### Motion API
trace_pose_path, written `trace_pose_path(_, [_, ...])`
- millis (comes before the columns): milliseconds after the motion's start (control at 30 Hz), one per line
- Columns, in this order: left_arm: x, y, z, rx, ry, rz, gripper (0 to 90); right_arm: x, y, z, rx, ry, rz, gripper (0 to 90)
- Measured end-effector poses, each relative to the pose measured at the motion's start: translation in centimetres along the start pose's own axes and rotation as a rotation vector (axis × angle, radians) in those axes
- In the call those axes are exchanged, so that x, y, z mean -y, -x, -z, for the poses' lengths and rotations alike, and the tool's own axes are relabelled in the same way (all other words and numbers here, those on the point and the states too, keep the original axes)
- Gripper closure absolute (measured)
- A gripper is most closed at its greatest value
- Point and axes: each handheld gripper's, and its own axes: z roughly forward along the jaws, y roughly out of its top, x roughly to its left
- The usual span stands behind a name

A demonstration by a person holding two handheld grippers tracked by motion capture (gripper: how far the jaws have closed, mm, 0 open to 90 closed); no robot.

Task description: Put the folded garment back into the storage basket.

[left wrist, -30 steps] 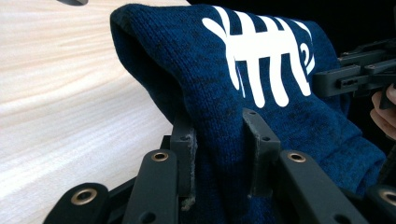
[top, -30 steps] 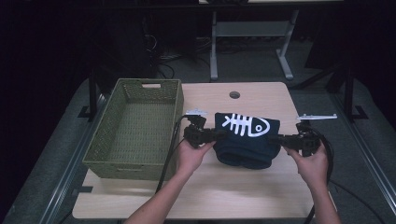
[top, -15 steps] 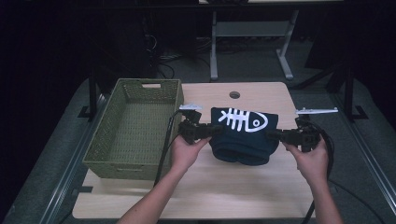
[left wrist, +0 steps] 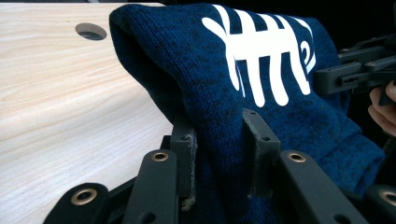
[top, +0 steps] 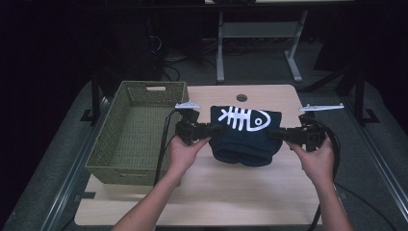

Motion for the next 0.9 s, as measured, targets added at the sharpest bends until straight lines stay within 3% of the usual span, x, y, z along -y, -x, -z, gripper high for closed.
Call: trace_pose_path(900, [-1.1, -1.4, 3.7, -0.02, 0.018, -0.004, 69.4, -2.7, -2.8, -1.5, -0.032, -0.005, 0.036, 70.9])
